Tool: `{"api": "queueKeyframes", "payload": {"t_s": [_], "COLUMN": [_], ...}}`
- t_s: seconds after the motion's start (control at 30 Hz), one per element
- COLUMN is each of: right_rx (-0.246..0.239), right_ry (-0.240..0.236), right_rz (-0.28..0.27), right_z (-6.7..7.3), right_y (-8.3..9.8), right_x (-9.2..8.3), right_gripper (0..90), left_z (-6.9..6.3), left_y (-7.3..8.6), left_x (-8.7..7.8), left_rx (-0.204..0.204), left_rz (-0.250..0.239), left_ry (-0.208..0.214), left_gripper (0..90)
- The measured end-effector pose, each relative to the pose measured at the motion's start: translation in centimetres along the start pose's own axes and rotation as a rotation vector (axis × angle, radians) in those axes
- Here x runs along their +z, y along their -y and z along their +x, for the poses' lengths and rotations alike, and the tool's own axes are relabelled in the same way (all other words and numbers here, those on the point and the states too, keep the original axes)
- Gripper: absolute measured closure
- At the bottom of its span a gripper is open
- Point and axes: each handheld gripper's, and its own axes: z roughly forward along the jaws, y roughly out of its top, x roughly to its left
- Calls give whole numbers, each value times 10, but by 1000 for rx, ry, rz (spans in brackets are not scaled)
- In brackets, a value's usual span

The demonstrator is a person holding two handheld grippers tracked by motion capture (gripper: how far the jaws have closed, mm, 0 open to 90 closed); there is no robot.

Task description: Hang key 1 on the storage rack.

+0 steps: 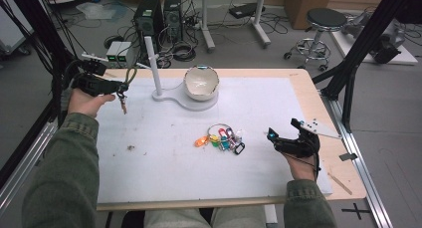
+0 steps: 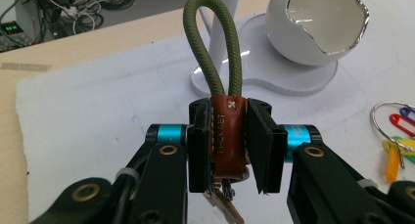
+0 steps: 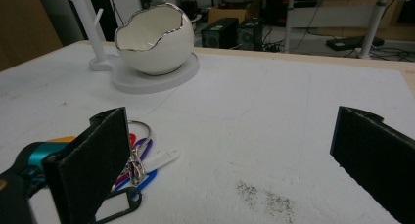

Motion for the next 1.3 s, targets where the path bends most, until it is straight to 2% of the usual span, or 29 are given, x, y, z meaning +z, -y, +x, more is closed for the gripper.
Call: {"api": "queueKeyframes", "payload": {"t_s": [0.07, 0.23, 0.33, 0.4, 0.47, 0.67, 0.73, 0.9, 1.17, 1.3], "right_rx": [5, 10, 7, 3, -4, -6, 0, -4, -5, 0], "right_ry": [0, 4, 1, 1, 0, 2, 0, 2, 5, 4], "right_rz": [1, -2, -1, 3, 3, 7, 8, 11, 9, 10], "right_z": [0, -1, -1, -1, -1, -1, -1, -1, -2, -2], "right_y": [0, 0, 0, 1, 1, 1, 1, 1, 2, 2], "right_x": [-1, -3, -3, -2, -1, -1, -2, -2, -4, -4], "right_gripper": [7, 7, 7, 7, 7, 7, 7, 7, 7, 7], "left_z": [1, 6, 13, 16, 21, 31, 32, 35, 39, 37], "left_y": [-4, -12, -15, -17, -18, -17, -17, -17, -16, -16], "left_x": [1, 2, 6, 10, 16, 31, 36, 47, 55, 57], "left_rx": [1, -35, -79, -92, -127, -179, -186, -217, -261, -268], "left_rz": [-6, -42, -64, -64, -76, -75, -74, -70, -88, -90], "left_ry": [-2, 14, 44, 49, 67, 102, 89, 103, 146, 164], "left_gripper": [715, 716, 716, 716, 716, 716, 717, 717, 717, 717]}}
